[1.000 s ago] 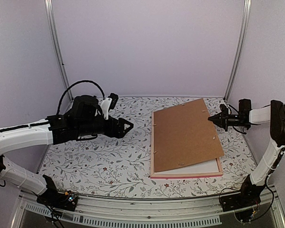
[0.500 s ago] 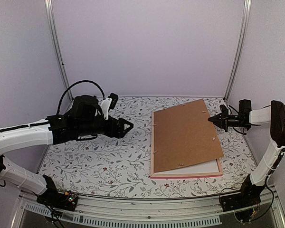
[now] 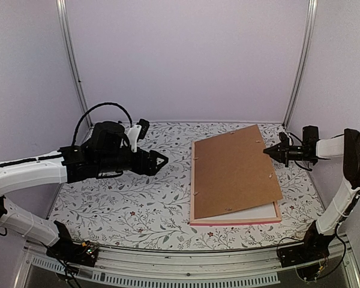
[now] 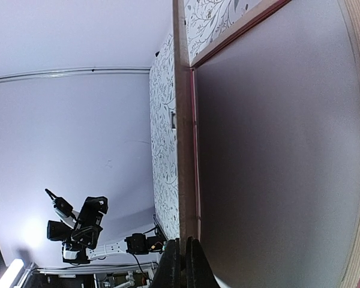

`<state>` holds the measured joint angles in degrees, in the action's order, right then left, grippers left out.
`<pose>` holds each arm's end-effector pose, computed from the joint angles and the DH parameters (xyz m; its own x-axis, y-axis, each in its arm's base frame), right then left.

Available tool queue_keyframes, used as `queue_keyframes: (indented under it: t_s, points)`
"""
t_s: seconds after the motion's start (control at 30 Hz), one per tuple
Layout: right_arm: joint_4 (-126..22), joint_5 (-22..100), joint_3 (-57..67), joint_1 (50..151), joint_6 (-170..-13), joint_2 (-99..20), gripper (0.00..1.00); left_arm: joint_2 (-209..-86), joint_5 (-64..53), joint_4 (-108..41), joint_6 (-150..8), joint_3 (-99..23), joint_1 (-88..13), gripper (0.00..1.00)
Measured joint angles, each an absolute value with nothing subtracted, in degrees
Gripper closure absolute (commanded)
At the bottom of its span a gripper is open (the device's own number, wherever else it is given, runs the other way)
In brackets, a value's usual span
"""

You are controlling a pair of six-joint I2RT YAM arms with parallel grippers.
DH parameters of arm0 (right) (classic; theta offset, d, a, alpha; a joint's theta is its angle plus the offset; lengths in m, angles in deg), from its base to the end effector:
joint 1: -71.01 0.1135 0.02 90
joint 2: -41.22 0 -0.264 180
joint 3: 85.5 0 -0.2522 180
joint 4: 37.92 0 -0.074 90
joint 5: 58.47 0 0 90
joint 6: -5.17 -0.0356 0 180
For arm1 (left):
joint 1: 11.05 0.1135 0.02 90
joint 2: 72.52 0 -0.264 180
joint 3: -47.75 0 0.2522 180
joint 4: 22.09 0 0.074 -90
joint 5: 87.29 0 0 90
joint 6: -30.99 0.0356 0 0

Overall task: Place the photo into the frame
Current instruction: Place the backboard on the frame body.

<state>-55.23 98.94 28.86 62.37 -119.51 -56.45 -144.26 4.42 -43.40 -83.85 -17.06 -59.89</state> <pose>0.3274 -0.0165 0.1749 -0.9223 0.3612 -0.1373 -0.0149 0.3218 0.9467 0.1878 -0.2133 0.2819 -0.5915 0.0386 -0.8054 0.5364 0.7646 -0.3573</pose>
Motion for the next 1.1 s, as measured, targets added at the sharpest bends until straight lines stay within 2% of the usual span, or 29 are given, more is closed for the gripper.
queue_keyframes:
  t_s: [1.1]
  points:
    - [-58.6,97.8,29.5,62.3,-116.9,-55.3,1.00,-144.3,4.4,-43.4,-83.9,-16.9,-59.9,0.08]
